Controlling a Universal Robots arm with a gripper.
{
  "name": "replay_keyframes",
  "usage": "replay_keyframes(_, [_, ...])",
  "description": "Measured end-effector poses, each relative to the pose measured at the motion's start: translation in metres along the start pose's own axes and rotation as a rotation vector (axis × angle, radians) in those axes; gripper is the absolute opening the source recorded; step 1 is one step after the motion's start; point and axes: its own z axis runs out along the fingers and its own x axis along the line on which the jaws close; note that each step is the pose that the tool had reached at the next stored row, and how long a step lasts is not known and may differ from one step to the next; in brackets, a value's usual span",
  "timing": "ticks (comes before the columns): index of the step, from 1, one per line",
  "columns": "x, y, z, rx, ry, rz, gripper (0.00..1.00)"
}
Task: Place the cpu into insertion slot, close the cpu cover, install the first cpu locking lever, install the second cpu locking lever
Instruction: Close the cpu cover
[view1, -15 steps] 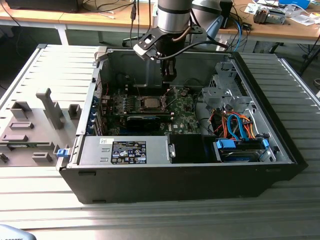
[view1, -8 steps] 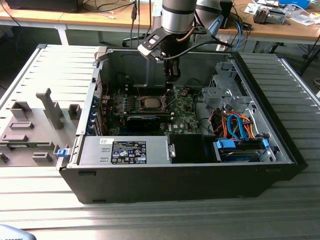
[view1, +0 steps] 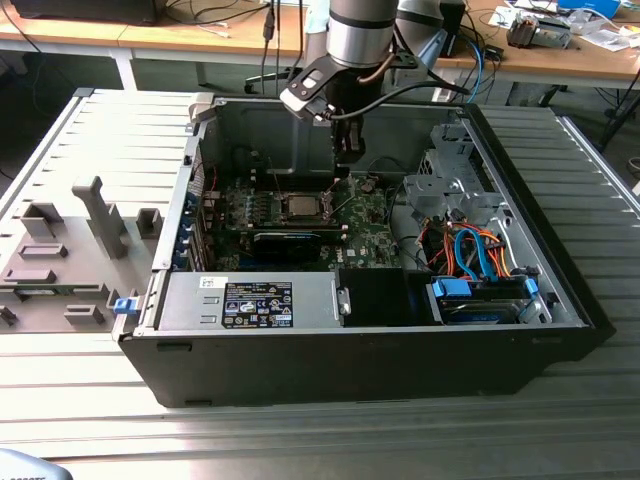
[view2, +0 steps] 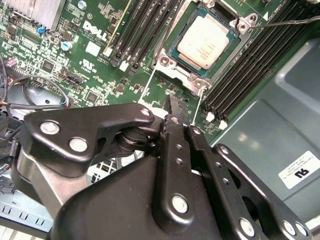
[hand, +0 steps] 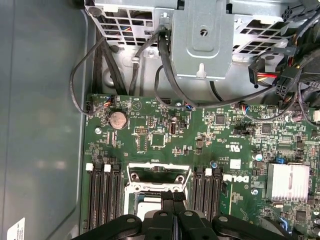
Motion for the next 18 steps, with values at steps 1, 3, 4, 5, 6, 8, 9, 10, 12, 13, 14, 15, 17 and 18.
replay_keyframes(1, [0.0, 0.0006, 0.0, 0.0, 0.0, 0.0, 0.11])
replay_keyframes(3, [-0.0001, 0.0021, 0.0, 0.0, 0.0001, 0.0, 0.11])
replay_keyframes(4, [-0.0002, 0.0028, 0.0, 0.0, 0.0, 0.0, 0.11])
replay_keyframes(5, [-0.0003, 0.0041, 0.0, 0.0, 0.0, 0.0, 0.11])
replay_keyframes(6, [-0.0003, 0.0047, 0.0, 0.0, 0.0001, 0.0, 0.11])
replay_keyframes(8, [-0.0004, 0.0059, 0.0, 0.0, 0.0, 0.0, 0.11])
replay_keyframes(9, [-0.0004, 0.0065, 0.0, 0.0, 0.0, 0.0, 0.11])
replay_keyframes(10, [-0.0005, 0.0076, 0.0, 0.0, 0.0, 0.0, 0.11])
replay_keyframes(12, [-0.0006, 0.0092, 0.0001, 0.0, 0.0, 0.0, 0.11])
replay_keyframes(13, [-0.0006, 0.0101, 0.0001, 0.0001, -0.0001, 0.0, 0.11])
replay_keyframes(14, [-0.0007, 0.0109, 0.0001, 0.0001, -0.0001, 0.0, 0.11])
replay_keyframes(15, [-0.0007, 0.0116, 0.0001, 0.0001, -0.0001, 0.0, 0.11])
replay_keyframes(17, [-0.0008, 0.0127, 0.0002, 0.0, 0.0, 0.0, 0.11])
replay_keyframes(18, [-0.0008, 0.0131, 0.0002, 0.0, -0.0001, 0.0, 0.11])
